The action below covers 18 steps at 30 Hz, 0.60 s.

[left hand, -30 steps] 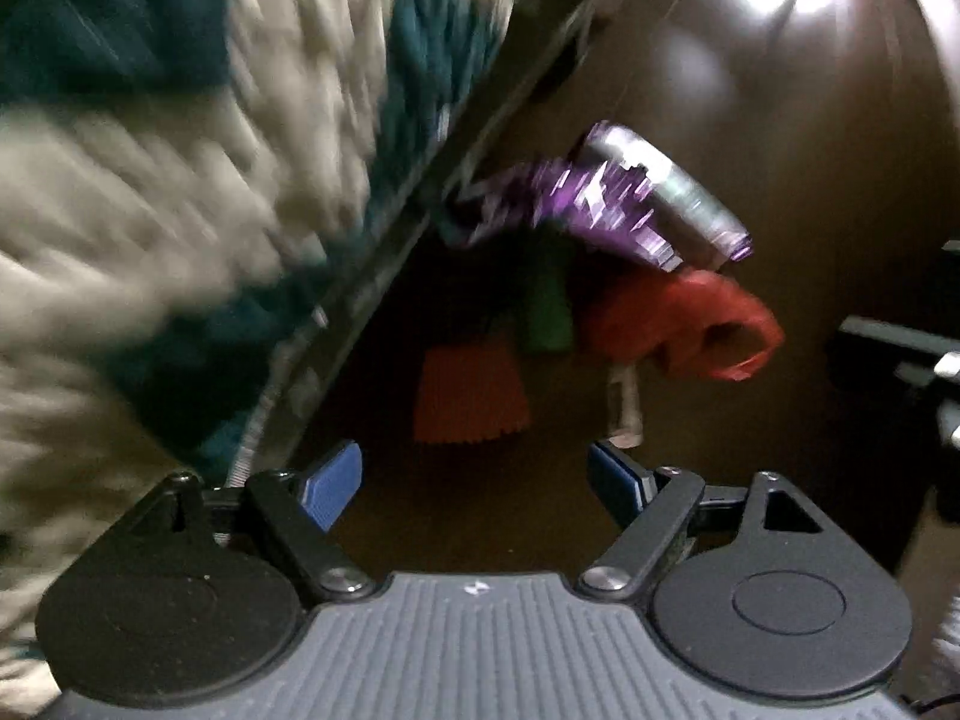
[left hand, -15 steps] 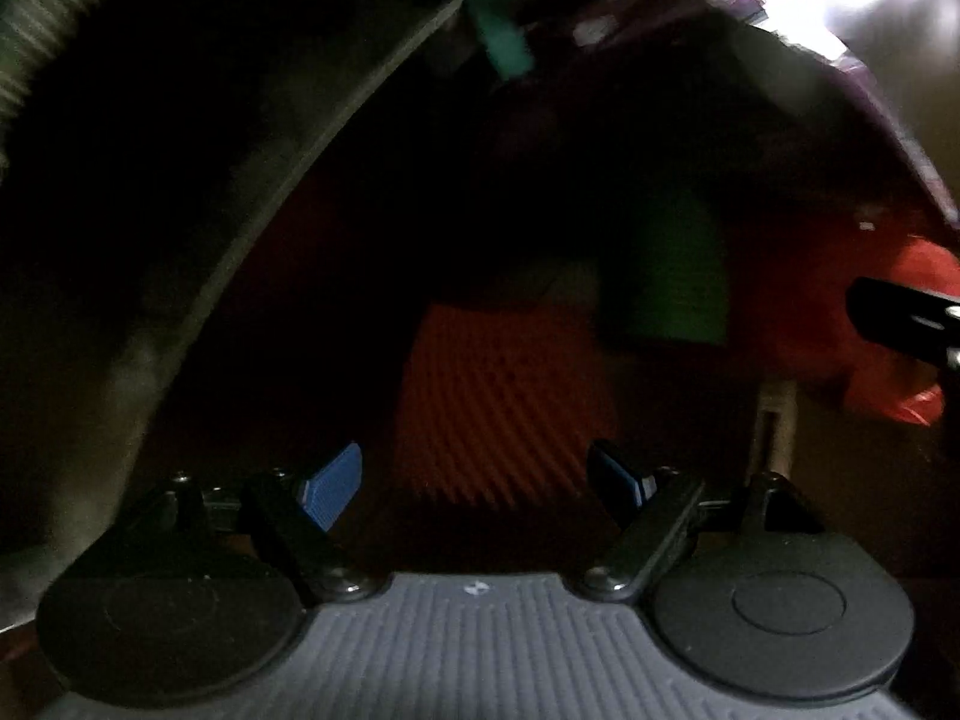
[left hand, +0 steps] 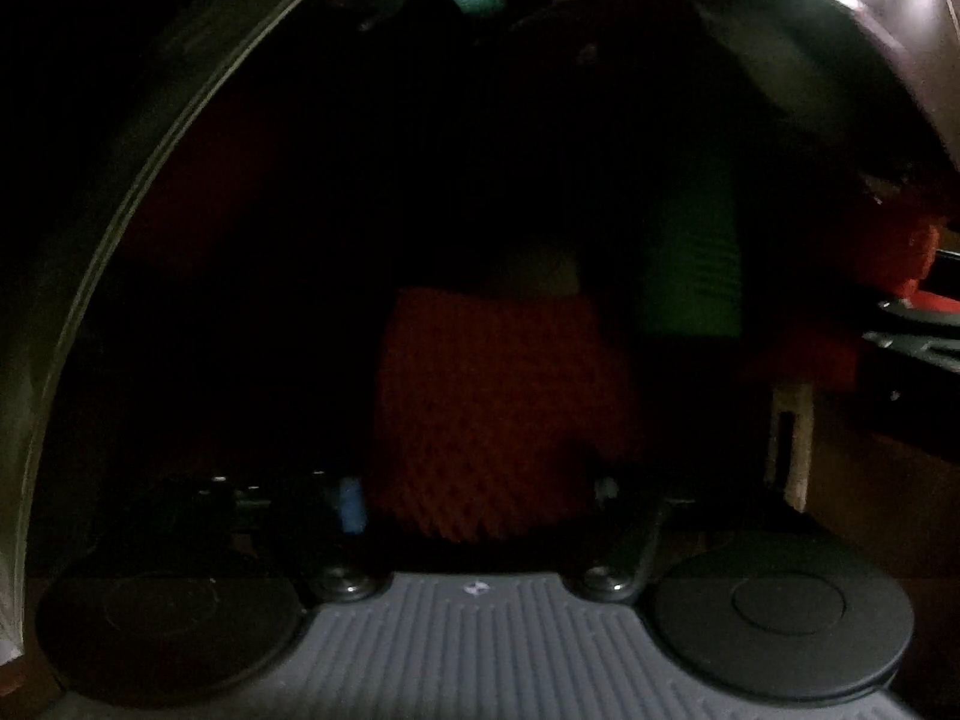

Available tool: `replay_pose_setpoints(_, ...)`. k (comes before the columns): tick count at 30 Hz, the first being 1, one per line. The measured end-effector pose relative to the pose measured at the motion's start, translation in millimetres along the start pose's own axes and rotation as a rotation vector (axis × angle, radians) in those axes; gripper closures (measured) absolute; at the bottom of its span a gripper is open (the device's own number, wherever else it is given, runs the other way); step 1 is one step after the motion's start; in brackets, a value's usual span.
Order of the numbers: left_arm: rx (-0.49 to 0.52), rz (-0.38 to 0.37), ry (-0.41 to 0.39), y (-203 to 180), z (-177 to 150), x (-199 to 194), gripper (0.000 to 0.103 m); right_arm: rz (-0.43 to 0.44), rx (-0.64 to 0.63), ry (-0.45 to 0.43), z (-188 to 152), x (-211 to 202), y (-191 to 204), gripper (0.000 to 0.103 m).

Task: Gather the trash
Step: 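Grasp the red mesh sleeve with left tool while right tool grasps red plastic bag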

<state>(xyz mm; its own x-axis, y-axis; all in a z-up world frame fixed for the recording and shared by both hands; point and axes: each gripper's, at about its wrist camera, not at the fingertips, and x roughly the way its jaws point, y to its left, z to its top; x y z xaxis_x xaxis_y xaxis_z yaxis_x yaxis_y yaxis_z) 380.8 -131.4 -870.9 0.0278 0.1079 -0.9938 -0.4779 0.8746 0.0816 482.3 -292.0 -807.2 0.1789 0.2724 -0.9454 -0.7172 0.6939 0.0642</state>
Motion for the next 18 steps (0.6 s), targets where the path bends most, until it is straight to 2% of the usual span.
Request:
replay_pose_setpoints(1,0.015,-0.004,0.001,-2.2,0.2,-1.0,0.054,0.000,-0.002,-0.001,-2.3,-1.1,1.2,0.033)
replay_pose_setpoints(3,0.028,-0.014,0.008,-5.4,1.3,-3.5,0.077,-0.006,0.001,-0.002,-7.0,-5.9,2.8,0.042)
replay_pose_setpoints(5,0.037,0.002,0.014,-7.8,2.2,-5.4,0.085,-0.018,0.015,-0.001,-10.0,-8.3,5.1,0.051)
replay_pose_setpoints(7,0.037,0.011,0.018,-10.9,1.9,-6.3,0.086,-0.018,0.050,-0.002,-11.6,-15.0,4.3,0.058)
replay_pose_setpoints(12,0.074,0.026,0.005,-13.9,-3.3,-32.4,0.087,-0.033,0.107,-0.016,-7.4,-50.5,8.8,0.062)
replay_pose_setpoints(18,0.105,-0.016,-0.010,-28.5,-12.3,-109.9,0.087,-0.012,0.199,-0.020,5.4,-122.1,8.0,0.062)
